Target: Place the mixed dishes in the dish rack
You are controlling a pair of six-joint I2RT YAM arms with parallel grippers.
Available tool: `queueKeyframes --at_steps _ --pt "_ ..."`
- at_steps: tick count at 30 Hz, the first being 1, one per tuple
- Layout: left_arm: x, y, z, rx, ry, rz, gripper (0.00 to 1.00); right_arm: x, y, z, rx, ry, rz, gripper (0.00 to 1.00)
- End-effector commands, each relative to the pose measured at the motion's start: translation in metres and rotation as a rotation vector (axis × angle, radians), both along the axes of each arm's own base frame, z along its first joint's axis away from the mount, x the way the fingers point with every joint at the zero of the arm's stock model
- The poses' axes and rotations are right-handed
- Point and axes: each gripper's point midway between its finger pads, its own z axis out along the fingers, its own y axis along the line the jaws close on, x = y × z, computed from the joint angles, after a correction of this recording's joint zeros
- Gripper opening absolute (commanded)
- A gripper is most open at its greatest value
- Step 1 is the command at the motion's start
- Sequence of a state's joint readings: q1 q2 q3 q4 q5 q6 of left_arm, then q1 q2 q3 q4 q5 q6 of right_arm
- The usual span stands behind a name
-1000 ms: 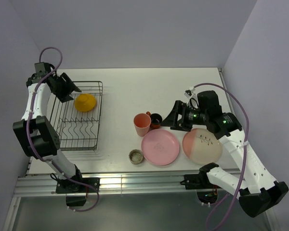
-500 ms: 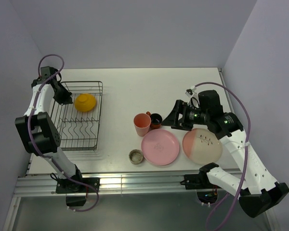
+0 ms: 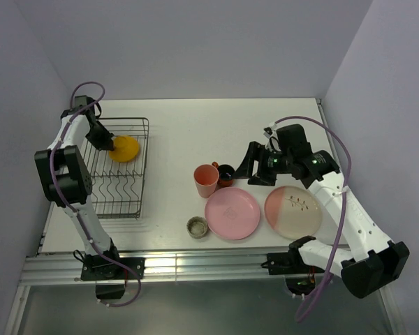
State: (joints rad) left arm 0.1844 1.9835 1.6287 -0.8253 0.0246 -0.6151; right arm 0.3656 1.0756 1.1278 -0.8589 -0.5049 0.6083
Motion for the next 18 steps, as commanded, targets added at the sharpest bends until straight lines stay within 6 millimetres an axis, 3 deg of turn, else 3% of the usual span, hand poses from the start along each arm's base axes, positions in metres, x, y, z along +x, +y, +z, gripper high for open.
queueKeyframes --at_steps 1,12,18 --pt "0.017 -0.015 0.020 -0.005 -0.058 -0.024 0.00 0.015 -0.004 0.006 -0.033 -0.034 -0.036 0.76" --pt "0.034 -0.039 0.020 -0.053 -0.065 -0.109 0.00 0.042 -0.025 -0.033 -0.192 0.045 -0.188 0.75" --pt "0.023 -0.051 0.033 -0.036 -0.081 -0.124 0.00 0.055 -0.036 -0.057 -0.294 0.084 -0.204 0.73"
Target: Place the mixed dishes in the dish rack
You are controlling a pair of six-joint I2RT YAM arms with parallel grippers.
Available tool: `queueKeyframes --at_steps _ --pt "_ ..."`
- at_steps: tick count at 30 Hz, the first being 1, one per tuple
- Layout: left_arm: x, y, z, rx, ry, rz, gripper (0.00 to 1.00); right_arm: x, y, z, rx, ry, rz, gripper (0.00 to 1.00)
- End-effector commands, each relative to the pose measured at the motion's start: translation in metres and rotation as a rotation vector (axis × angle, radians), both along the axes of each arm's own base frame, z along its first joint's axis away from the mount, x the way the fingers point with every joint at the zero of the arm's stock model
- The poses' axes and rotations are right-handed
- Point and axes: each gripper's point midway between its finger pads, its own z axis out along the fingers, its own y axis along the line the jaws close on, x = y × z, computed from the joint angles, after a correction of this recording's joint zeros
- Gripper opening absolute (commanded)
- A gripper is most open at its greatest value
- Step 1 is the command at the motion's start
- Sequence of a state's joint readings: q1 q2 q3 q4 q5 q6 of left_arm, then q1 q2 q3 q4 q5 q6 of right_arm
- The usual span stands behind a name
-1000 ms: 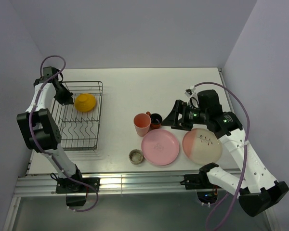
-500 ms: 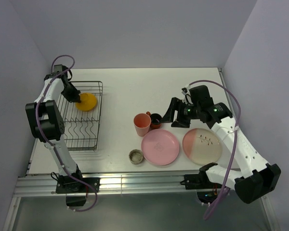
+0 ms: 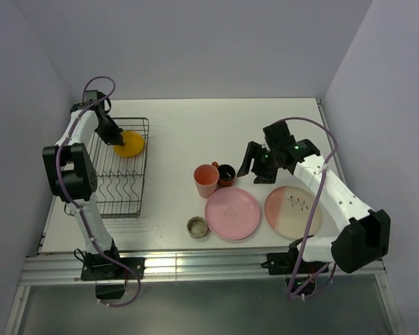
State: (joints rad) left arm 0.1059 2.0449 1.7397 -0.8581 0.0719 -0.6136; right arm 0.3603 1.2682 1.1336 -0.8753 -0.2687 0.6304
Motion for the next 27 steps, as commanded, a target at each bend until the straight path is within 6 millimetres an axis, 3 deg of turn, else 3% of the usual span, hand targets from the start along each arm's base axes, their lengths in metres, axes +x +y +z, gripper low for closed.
queueKeyframes --at_steps 1,6,8,12,13,16,18,19,22,25,27 --pt "-0.003 -0.010 0.036 0.007 -0.084 -0.019 0.00 0.019 -0.012 0.005 -0.074 -0.045 -0.034 0.73" --pt "-0.030 -0.009 0.052 0.029 -0.106 -0.012 0.13 0.029 -0.019 -0.011 -0.137 -0.023 -0.044 0.73" --pt "-0.038 -0.006 0.068 0.052 -0.136 -0.007 0.18 0.032 -0.018 -0.020 -0.145 0.001 -0.041 0.72" --pt "-0.057 -0.003 0.097 0.075 -0.186 0.012 0.40 0.045 -0.012 -0.029 -0.144 0.009 -0.033 0.71" --pt "-0.061 -0.004 0.113 0.078 -0.224 0.013 0.43 0.047 -0.010 -0.035 -0.146 0.027 -0.028 0.70" --pt "-0.073 -0.005 0.140 0.078 -0.274 0.021 0.48 0.055 -0.006 -0.033 -0.148 0.027 -0.020 0.68" --pt "-0.082 -0.016 0.149 0.022 -0.294 0.009 0.51 0.059 -0.005 -0.022 -0.139 -0.028 -0.025 0.67" --pt "-0.091 -0.020 0.160 0.005 -0.327 0.005 0.52 0.056 -0.004 -0.022 -0.128 -0.037 -0.016 0.67" --pt "-0.112 -0.039 0.169 -0.045 -0.362 -0.019 0.54 0.041 0.004 -0.017 -0.100 -0.041 0.026 0.67" --pt "-0.135 -0.058 0.166 -0.070 -0.346 -0.053 0.55 0.016 0.012 -0.014 -0.122 -0.054 0.084 0.67" --pt "-0.154 -0.089 0.157 -0.093 -0.314 -0.125 0.54 0.002 0.013 -0.007 -0.125 -0.071 0.091 0.67"
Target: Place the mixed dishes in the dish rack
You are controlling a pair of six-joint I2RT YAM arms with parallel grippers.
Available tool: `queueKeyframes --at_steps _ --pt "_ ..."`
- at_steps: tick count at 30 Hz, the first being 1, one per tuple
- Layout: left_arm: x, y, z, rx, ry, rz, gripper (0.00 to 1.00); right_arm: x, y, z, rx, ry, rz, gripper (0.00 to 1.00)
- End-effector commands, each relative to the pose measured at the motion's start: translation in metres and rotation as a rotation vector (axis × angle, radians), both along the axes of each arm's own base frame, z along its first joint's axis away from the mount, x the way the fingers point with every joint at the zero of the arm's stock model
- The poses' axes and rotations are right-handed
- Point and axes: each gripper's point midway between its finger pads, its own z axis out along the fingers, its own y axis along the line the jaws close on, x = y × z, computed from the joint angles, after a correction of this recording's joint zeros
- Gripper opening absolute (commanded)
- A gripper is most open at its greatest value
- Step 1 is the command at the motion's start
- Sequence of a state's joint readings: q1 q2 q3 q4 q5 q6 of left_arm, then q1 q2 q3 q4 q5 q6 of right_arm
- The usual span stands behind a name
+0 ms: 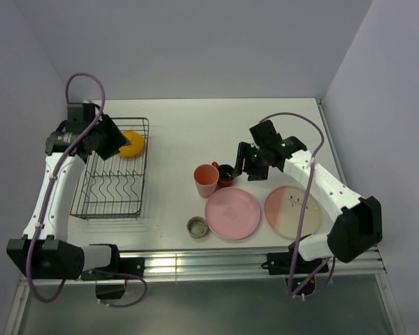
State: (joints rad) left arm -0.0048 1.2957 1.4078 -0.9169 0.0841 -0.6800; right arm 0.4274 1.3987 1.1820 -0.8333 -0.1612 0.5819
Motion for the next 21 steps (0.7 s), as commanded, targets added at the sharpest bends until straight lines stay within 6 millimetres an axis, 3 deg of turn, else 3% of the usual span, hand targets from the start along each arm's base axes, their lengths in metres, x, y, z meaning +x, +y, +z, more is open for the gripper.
queueKeyframes --at_steps 1,2,4,5,7,11,13,21 --pt "-0.037 -0.045 -0.006 -0.057 0.040 -0.101 0.53 -0.029 0.005 0.013 0.000 -0.041 0.052 0.67" --pt "-0.051 -0.067 -0.016 -0.059 0.073 -0.167 0.52 -0.032 0.005 0.016 0.016 -0.047 0.052 0.67" --pt "-0.069 -0.089 -0.022 -0.081 0.089 -0.197 0.51 -0.040 0.005 0.026 0.055 -0.074 0.048 0.67" --pt "-0.085 -0.112 -0.031 -0.082 0.116 -0.267 0.51 -0.043 0.004 0.029 0.059 -0.080 0.048 0.68" --pt "-0.106 -0.139 -0.037 -0.085 0.129 -0.325 0.50 -0.045 0.002 0.040 0.070 -0.108 0.052 0.68" --pt "-0.139 -0.170 -0.059 -0.078 0.211 -0.399 0.50 -0.049 0.000 0.046 0.068 -0.117 0.068 0.68" --pt "-0.153 -0.183 -0.067 -0.068 0.239 -0.448 0.50 -0.051 0.000 0.046 0.071 -0.117 0.070 0.68" --pt "-0.184 -0.192 -0.121 0.066 0.343 -0.487 0.50 -0.056 0.001 0.056 0.104 -0.145 0.081 0.68"
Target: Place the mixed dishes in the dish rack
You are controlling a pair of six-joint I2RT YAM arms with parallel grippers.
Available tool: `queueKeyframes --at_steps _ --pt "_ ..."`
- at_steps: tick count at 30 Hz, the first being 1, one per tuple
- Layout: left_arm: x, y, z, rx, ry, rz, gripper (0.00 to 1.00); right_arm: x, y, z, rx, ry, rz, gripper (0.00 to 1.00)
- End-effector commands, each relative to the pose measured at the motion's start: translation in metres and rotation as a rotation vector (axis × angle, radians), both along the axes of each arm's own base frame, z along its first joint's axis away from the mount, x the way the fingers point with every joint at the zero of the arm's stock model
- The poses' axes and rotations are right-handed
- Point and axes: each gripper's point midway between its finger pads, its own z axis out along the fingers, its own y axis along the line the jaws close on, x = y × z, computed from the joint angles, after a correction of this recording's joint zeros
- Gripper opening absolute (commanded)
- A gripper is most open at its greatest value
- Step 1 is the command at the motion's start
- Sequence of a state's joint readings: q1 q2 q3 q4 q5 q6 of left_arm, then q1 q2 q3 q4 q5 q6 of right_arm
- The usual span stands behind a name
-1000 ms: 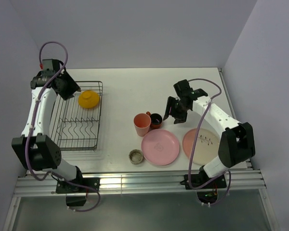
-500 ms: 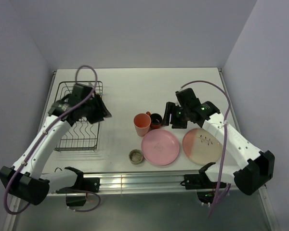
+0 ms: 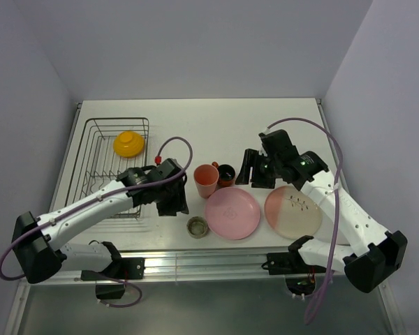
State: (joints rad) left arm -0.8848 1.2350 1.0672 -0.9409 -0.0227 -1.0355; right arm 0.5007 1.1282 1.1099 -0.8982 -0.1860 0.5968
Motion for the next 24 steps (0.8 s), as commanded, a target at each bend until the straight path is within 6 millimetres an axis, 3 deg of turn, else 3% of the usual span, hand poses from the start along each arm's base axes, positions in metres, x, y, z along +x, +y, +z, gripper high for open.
queueKeyframes --at_steps 1,5,15,24 --pt "-0.005 -0.001 -0.021 0.061 0.008 0.014 0.49 -0.001 -0.001 0.016 0.024 -0.049 0.006 0.68" --pt "-0.014 -0.002 -0.042 0.098 0.035 -0.022 0.48 0.000 -0.001 0.019 0.028 -0.057 0.011 0.68" --pt "-0.014 -0.023 -0.063 0.052 0.066 -0.066 0.47 -0.001 -0.006 0.020 0.034 -0.055 0.009 0.68" --pt "-0.022 -0.024 -0.090 0.086 0.121 -0.088 0.46 -0.003 -0.014 0.023 0.033 -0.067 -0.002 0.69"
